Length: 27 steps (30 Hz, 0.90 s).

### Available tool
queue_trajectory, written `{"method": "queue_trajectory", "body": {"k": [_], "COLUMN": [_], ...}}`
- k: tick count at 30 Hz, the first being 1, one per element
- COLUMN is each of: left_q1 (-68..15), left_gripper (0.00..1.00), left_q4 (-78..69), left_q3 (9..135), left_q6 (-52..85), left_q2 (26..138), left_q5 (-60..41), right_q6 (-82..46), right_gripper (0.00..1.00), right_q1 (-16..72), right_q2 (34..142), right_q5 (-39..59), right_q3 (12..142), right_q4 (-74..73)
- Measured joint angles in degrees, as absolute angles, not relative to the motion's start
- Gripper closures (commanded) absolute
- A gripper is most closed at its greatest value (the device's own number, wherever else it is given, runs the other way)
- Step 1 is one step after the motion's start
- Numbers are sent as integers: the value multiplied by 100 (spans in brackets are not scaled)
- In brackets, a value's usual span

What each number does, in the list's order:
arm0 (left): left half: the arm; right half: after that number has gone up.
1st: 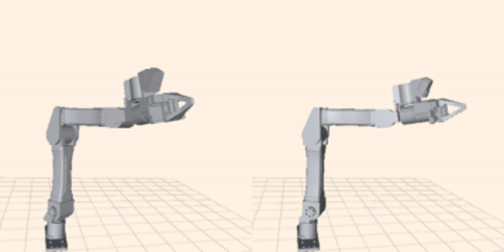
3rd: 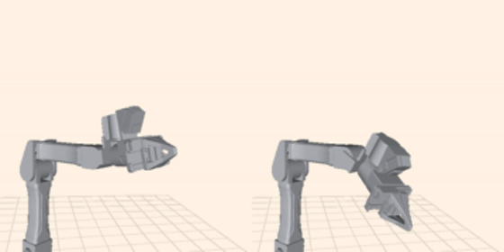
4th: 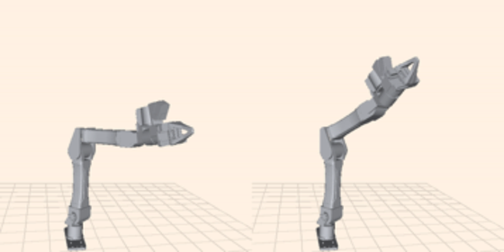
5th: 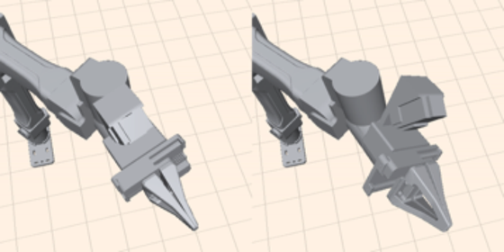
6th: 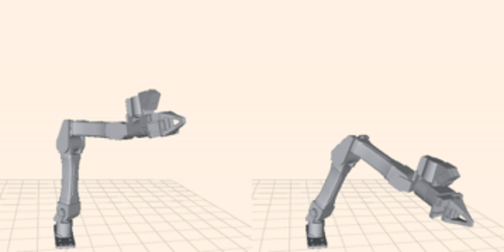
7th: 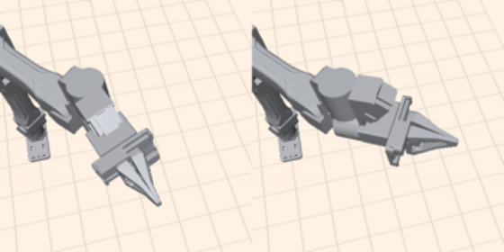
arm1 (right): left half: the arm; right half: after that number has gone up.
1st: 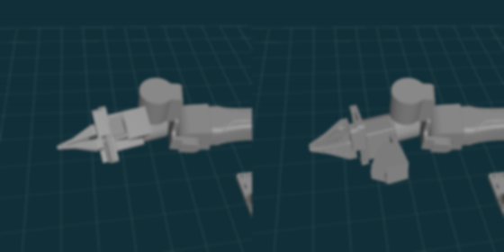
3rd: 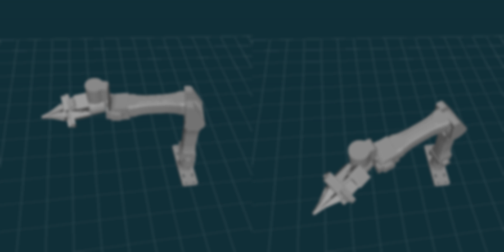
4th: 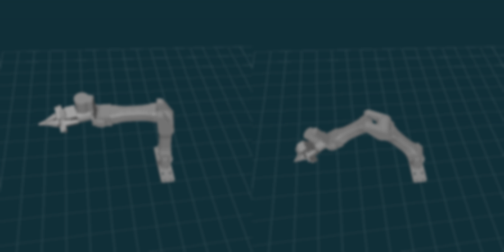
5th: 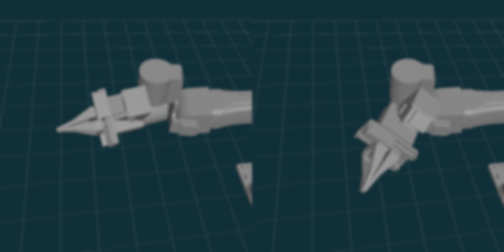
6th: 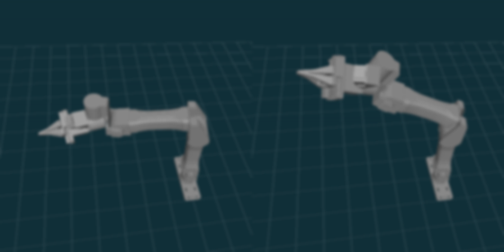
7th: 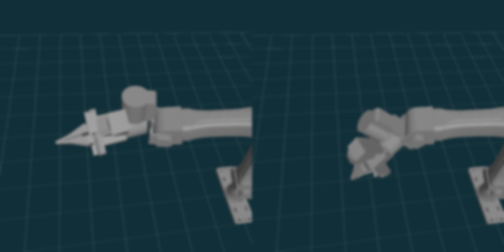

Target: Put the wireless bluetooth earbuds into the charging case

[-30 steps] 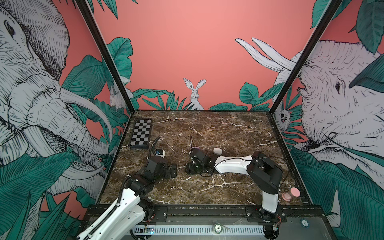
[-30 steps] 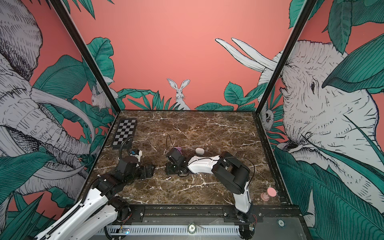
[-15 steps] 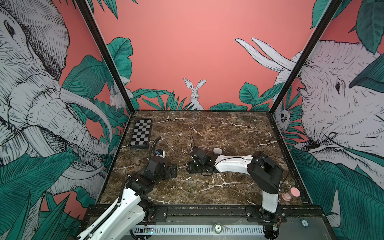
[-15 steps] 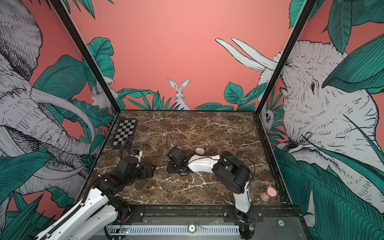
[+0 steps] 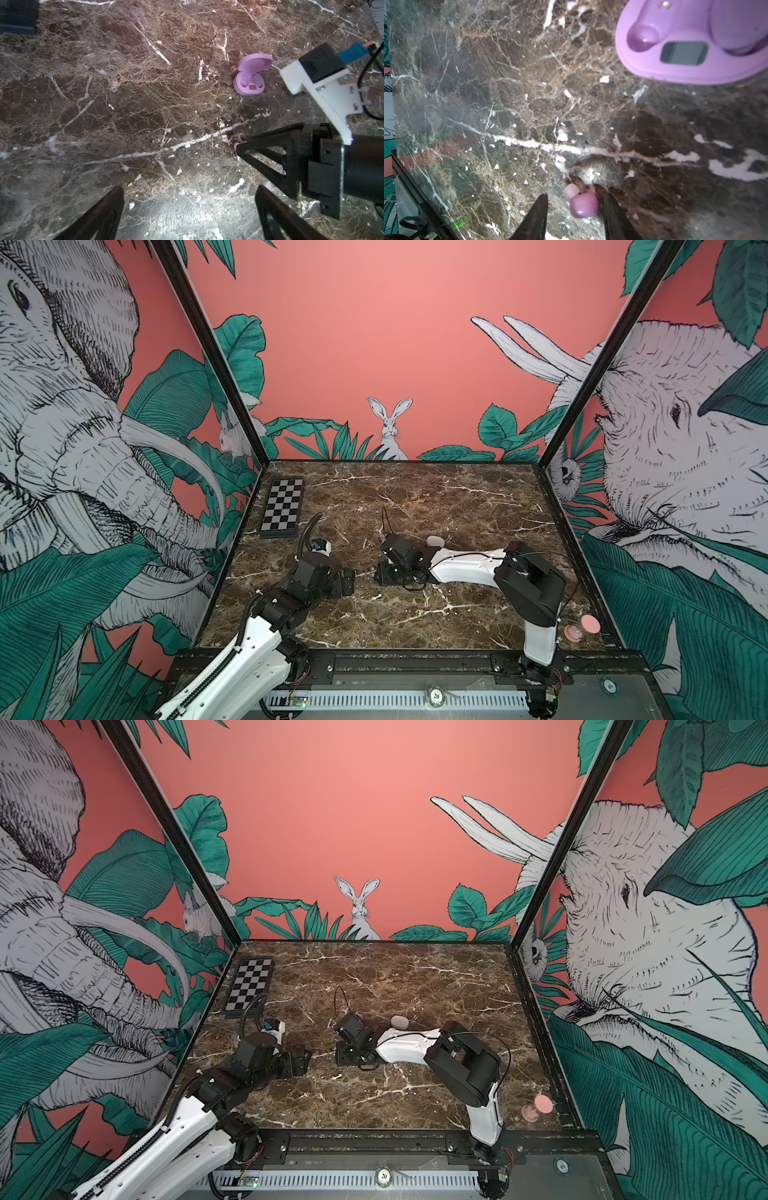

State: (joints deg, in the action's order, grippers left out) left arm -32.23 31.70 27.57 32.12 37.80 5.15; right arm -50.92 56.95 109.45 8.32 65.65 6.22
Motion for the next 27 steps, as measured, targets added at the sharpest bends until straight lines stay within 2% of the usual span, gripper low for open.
{"method": "queue_trajectory", "body": {"k": [10,20,27], "left_q1": [-3223,-3223,-3223], "left_gripper": [1,1,1], "left_q4": [3131,3103,3050], "left_q3": [2716,2716,2716], "left_q6": [3212,3205,3190], "left_q2": [3793,3848,3861], "left_q5": [515,510,508], "right_q6": [-5894,-6947,-7354], "right_gripper": [54,55,58], "right_q1": [5697,5806,5907], "right_q2": [10543,10538,10680], "right_q5": [569,301,231], "right_q3": [6595,7214,7487], "right_q4": [1343,2427,2495]}}
